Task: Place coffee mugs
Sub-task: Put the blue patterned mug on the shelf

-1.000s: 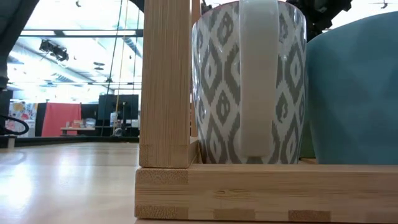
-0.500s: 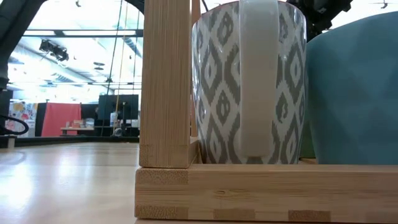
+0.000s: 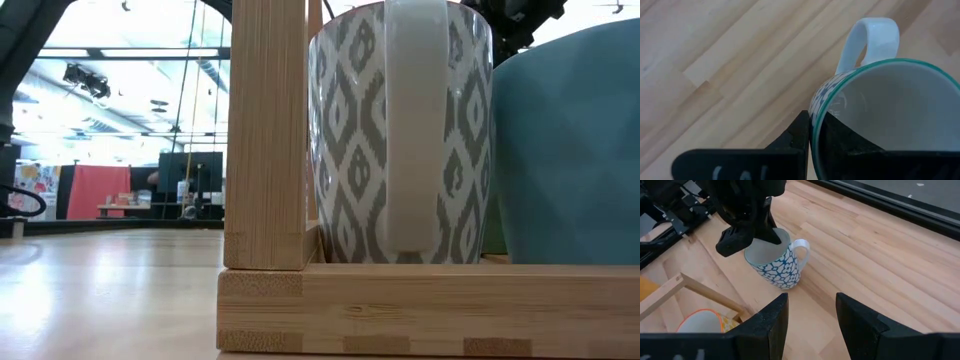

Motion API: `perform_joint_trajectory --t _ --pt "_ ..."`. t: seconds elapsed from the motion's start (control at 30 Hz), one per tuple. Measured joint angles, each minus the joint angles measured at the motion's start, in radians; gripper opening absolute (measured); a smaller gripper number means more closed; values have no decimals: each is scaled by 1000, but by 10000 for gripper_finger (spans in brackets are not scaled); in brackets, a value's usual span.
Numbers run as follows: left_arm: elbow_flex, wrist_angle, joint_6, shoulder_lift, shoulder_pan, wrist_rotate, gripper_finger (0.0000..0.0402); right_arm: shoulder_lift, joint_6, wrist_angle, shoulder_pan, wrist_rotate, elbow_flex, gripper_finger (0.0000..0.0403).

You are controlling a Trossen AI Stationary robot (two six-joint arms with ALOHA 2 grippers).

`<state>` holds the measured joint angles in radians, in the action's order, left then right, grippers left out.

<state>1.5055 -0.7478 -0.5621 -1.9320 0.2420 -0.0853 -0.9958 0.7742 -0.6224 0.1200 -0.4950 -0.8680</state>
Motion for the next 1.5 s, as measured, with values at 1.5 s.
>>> perform_joint_trajectory --t 1.5 --pt "0 58 1571 2 -39 201 42 0 -37 0 0 132 0 171"
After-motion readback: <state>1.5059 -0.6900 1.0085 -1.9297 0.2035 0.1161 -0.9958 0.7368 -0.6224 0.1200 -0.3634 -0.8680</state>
